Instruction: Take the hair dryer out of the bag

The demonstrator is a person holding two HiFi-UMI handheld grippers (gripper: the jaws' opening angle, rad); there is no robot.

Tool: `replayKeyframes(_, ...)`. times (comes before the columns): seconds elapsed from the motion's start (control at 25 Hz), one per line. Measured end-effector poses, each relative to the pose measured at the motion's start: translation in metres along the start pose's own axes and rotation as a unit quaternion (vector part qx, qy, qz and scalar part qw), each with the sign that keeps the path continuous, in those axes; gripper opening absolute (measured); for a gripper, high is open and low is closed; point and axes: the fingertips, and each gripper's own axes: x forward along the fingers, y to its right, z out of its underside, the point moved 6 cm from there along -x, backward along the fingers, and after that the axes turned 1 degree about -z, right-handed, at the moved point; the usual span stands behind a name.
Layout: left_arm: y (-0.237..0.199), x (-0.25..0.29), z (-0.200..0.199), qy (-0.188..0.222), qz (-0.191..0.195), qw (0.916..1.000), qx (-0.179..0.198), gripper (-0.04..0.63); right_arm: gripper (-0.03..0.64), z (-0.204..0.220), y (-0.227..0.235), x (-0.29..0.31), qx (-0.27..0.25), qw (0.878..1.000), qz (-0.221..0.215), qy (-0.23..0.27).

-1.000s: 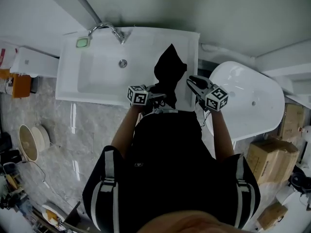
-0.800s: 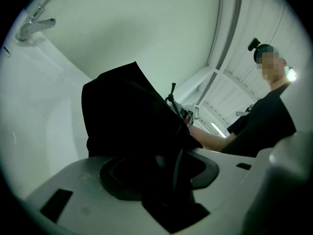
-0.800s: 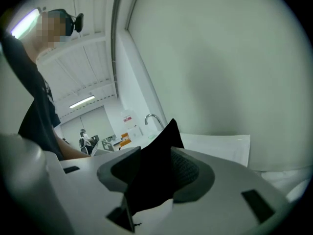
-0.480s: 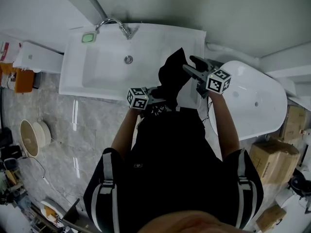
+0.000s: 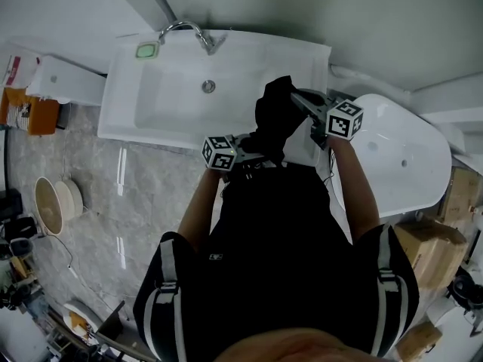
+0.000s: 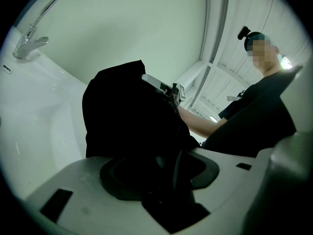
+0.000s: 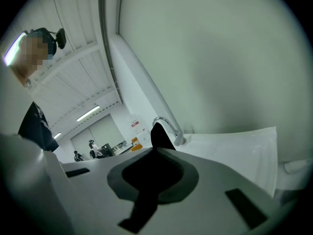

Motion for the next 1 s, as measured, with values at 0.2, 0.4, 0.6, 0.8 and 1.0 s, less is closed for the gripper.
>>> replayKeyframes(0.2, 0.003, -0.009, 0.006, -0.008, -0.001, 1.0, -0.003, 0.209, 0.066, -0.018, 0.016, -0.022, 0.003, 0.998, 0.038, 0.046)
replayKeyframes(0.4, 0.003, -0.01, 0.011, -0.014, 0.004, 0.9999, -0.007, 0.209, 0.066, -0.048, 0.022, -0.06, -0.017, 0.993, 0.073, 0.094)
replayKeyframes(0.6, 0.004, -0.008, 0.015, -0.011, 0.006, 0.9999, -0.011, 0.209, 0.066, -0.061, 0.02, -0.098, -0.034, 0.988, 0.103, 0.112)
replayKeyframes(0.8, 0.003, -0.011, 0.022, -0.01, 0.003, 0.9998, -0.017, 0.209, 0.066, -0.066, 0.017, -0.127, -0.044, 0.982, 0.126, 0.135)
replayKeyframes(1.0, 0.001, -0.013, 0.023, -0.009, -0.004, 0.9998, -0.018, 0.209, 0.066, -0.068, 0.021, -0.144, -0.041, 0.977, 0.141, 0.156)
